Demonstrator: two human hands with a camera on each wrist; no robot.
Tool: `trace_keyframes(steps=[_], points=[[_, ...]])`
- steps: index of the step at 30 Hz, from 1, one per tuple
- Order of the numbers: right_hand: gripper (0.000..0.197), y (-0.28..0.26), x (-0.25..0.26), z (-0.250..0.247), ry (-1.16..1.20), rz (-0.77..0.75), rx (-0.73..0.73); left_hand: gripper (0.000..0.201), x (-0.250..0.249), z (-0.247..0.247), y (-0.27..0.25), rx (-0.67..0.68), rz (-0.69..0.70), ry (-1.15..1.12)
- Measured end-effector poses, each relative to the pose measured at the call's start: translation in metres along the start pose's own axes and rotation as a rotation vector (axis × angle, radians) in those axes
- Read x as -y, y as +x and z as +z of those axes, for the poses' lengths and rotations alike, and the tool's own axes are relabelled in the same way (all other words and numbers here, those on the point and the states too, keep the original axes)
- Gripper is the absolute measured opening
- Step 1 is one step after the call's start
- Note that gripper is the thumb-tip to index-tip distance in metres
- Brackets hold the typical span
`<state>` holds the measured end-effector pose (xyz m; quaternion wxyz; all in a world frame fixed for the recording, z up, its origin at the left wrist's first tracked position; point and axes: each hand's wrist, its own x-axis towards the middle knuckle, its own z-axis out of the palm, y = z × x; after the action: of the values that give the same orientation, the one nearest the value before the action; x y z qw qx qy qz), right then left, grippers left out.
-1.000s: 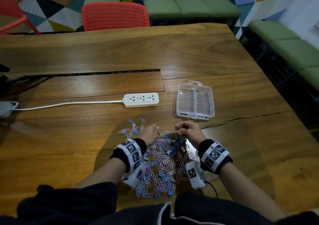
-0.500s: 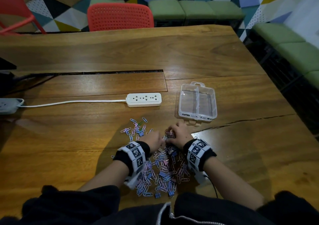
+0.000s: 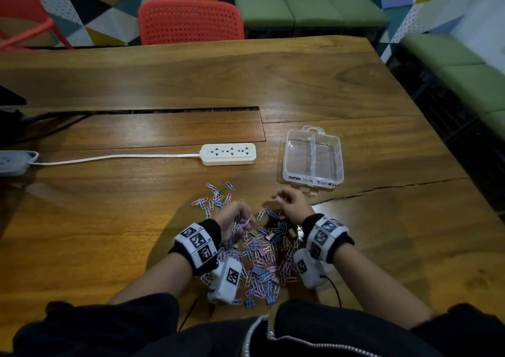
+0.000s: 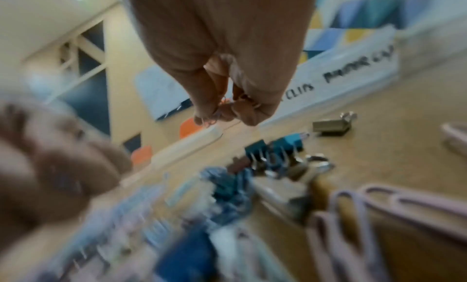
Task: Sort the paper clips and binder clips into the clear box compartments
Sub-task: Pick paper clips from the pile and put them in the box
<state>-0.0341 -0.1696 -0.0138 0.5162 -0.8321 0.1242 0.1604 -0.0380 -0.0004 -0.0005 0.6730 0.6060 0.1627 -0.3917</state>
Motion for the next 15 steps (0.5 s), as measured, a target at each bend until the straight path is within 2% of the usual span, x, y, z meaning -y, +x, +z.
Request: trace_keyframes(steps=[3, 6, 8, 9, 10, 12, 15], points=[[0.024, -0.010, 0.001, -0.018, 0.499, 0.129, 0.031, 0.019, 0.003, 0.002, -0.003, 0.017, 0.015, 0.213], [0.027, -0.026, -0.005, -0.031, 0.890, 0.257, 0.128, 0.019, 0.012, 0.009, -0.007, 0.014, 0.146, 0.771], [0.028, -0.037, -0.012, -0.033, 0.959, 0.321, 0.196, 0.015, 0.019, 0.013, -0.012, -0.001, 0.240, 1.151], [0.029, -0.041, -0.015, -0.033, 0.928, 0.342, 0.219, 0.018, 0.023, 0.014, -0.015, -0.017, 0.276, 1.290], [0.030, -0.045, -0.015, -0.032, 0.843, 0.353, 0.236, 0.031, 0.026, 0.014, -0.014, -0.034, 0.293, 1.387], [0.032, -0.053, -0.015, -0.027, 0.476, 0.342, 0.222, 0.051, 0.032, 0.013, -0.010, -0.053, 0.303, 1.456], [0.025, -0.066, -0.020, -0.014, -0.138, 0.227, 0.146, 0.047, 0.034, 0.015, -0.009, -0.083, 0.339, 1.506]])
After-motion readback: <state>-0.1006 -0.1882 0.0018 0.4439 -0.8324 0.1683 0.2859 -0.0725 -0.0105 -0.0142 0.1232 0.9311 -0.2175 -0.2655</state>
